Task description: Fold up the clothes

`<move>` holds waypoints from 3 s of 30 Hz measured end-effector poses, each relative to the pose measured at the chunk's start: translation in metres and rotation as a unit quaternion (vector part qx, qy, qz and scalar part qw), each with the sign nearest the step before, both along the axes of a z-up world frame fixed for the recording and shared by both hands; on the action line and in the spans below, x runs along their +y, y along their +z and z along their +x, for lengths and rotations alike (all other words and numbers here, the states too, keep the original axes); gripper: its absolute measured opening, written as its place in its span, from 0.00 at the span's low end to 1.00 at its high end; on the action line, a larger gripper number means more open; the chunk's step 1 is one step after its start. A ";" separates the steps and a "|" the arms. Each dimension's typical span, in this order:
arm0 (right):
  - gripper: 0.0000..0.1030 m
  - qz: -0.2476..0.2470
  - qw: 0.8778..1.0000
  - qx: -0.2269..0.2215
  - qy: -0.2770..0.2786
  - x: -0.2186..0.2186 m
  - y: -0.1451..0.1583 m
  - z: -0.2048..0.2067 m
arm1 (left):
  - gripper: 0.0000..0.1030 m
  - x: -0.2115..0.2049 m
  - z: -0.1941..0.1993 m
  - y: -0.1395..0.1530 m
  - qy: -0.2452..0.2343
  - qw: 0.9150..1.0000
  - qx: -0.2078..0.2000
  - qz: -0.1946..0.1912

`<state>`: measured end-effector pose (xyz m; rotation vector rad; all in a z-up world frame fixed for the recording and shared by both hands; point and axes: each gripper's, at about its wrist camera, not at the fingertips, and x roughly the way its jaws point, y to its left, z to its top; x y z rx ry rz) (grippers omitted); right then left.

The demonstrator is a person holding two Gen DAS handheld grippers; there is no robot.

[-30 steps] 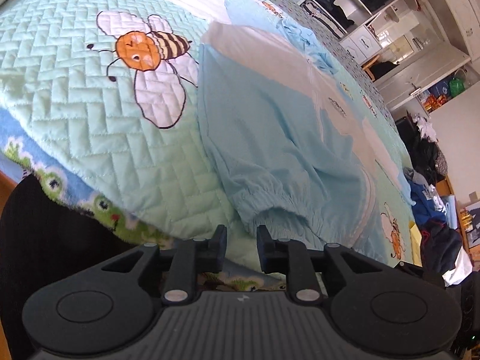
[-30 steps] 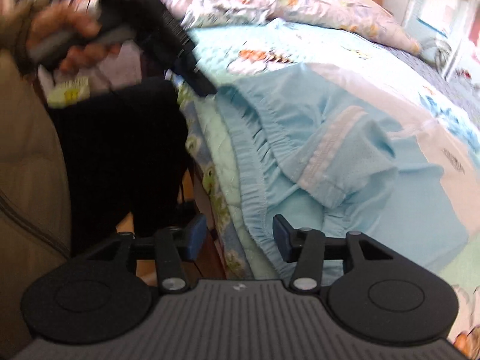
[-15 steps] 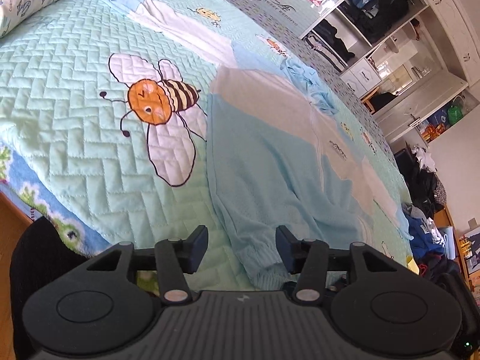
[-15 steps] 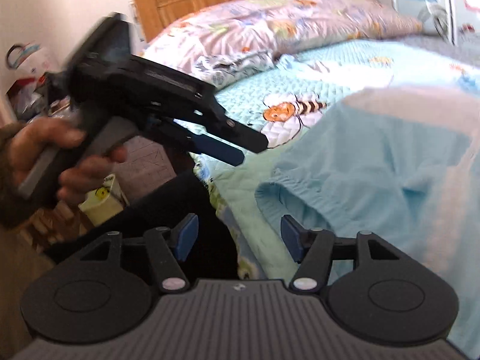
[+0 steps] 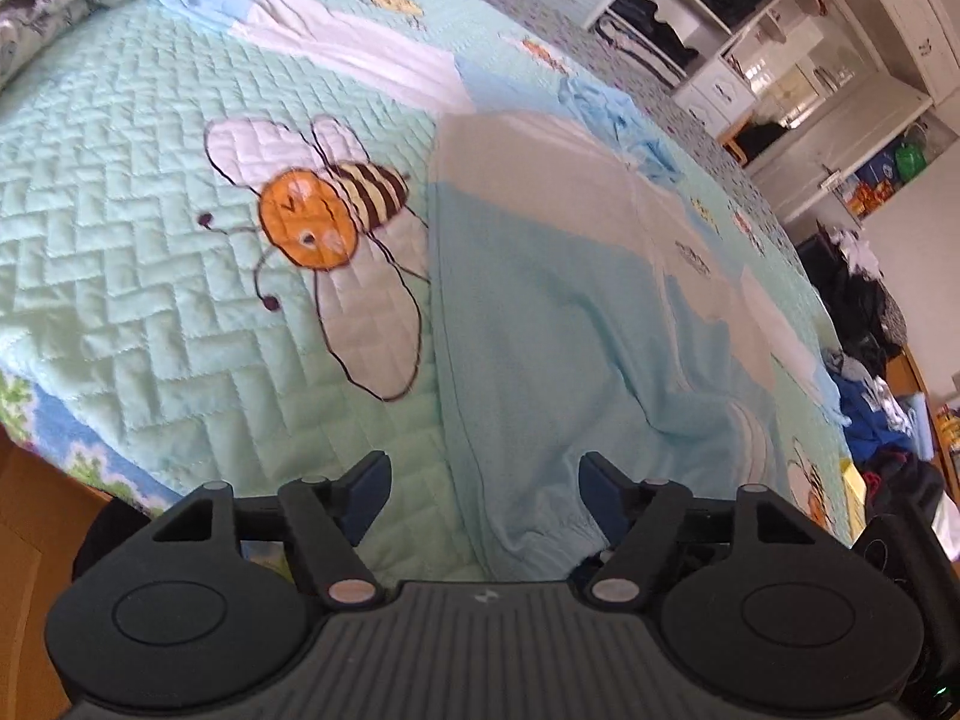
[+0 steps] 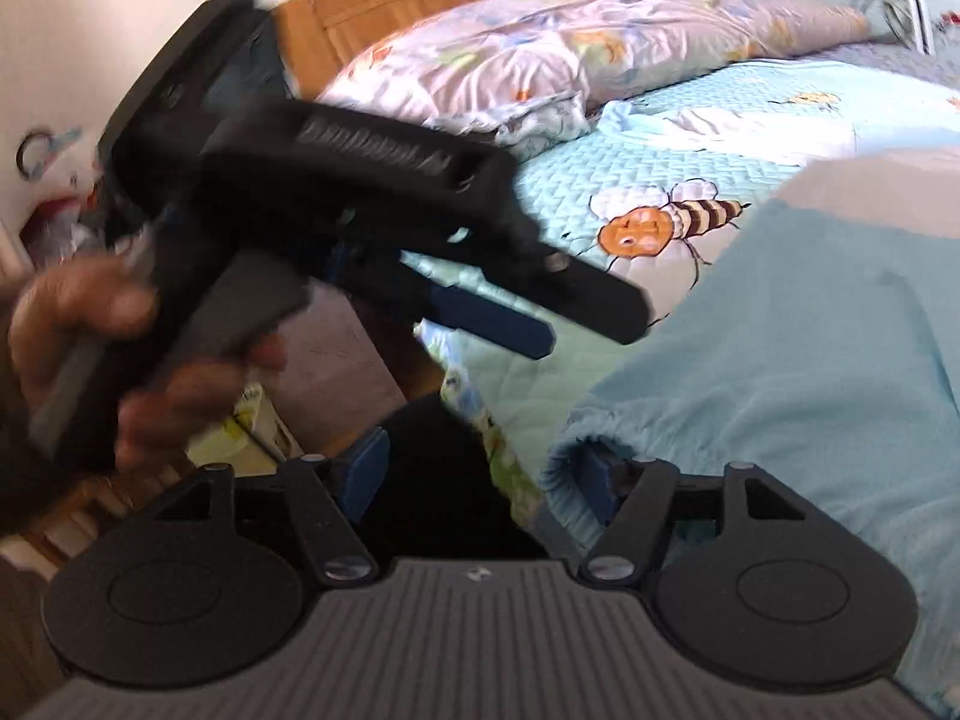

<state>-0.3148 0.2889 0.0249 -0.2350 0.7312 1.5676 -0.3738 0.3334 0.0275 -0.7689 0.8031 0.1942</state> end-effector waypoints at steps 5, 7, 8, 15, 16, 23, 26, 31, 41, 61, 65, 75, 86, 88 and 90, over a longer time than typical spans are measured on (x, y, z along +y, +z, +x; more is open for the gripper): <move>0.70 0.000 1.000 -0.005 -0.014 -0.035 0.005 0.003 | 0.70 -0.005 0.012 -0.006 -0.010 1.000 0.013 -0.017; 0.70 0.004 1.000 0.013 -0.023 -0.055 0.006 0.008 | 0.71 -0.009 0.018 -0.009 -0.012 0.999 0.022 -0.020; 0.71 0.007 0.999 0.022 -0.035 -0.067 0.007 0.011 | 0.71 -0.011 0.022 -0.011 -0.012 0.999 0.028 -0.020; 0.75 0.046 0.990 0.024 -0.130 -0.143 0.020 0.028 | 0.01 -0.010 0.026 -0.017 0.002 0.999 0.030 -0.017; 0.75 0.055 0.988 0.024 -0.145 -0.153 0.022 0.031 | 0.01 -0.010 0.024 -0.017 0.004 1.000 0.026 -0.012; 0.80 0.053 0.949 0.002 -0.312 -0.234 0.024 0.060 | 0.00 -0.020 0.002 -0.001 0.008 0.993 0.054 0.108; 0.81 0.037 0.935 0.010 -0.353 -0.262 0.017 0.069 | 0.01 -0.022 0.002 -0.003 -0.001 0.992 0.062 0.109; 0.82 0.003 0.941 -0.071 -0.330 -0.241 0.013 0.050 | 0.01 -0.019 0.007 -0.012 0.003 0.992 0.072 0.100; 0.86 -0.090 0.894 -0.358 -0.255 -0.174 -0.002 -0.007 | 0.04 -0.025 0.014 -0.013 -0.013 0.989 0.086 0.122; 0.99 -0.164 0.844 -0.285 -0.425 -0.218 -0.019 0.027 | 0.16 -0.030 0.020 -0.013 -0.039 0.985 0.099 0.139; 0.99 -0.169 0.854 -0.301 -0.389 -0.214 -0.016 0.025 | 0.22 -0.033 0.018 -0.010 -0.044 0.986 0.096 0.131; 0.99 -0.115 0.917 -0.185 -0.335 -0.240 0.017 0.029 | 0.25 -0.033 -0.005 0.014 -0.043 0.989 0.066 0.125; 1.00 0.038 0.946 -0.004 -0.321 -0.239 0.059 0.072 | 0.62 -0.064 0.040 0.049 -0.123 0.981 -0.005 0.150; 1.00 0.052 0.956 0.002 -0.287 -0.212 0.061 0.079 | 0.64 -0.077 0.065 0.039 -0.158 0.976 -0.003 0.153; 1.00 0.027 0.964 -0.002 -0.266 -0.187 0.052 0.086 | 0.63 -0.080 0.079 0.017 -0.164 0.974 0.044 0.147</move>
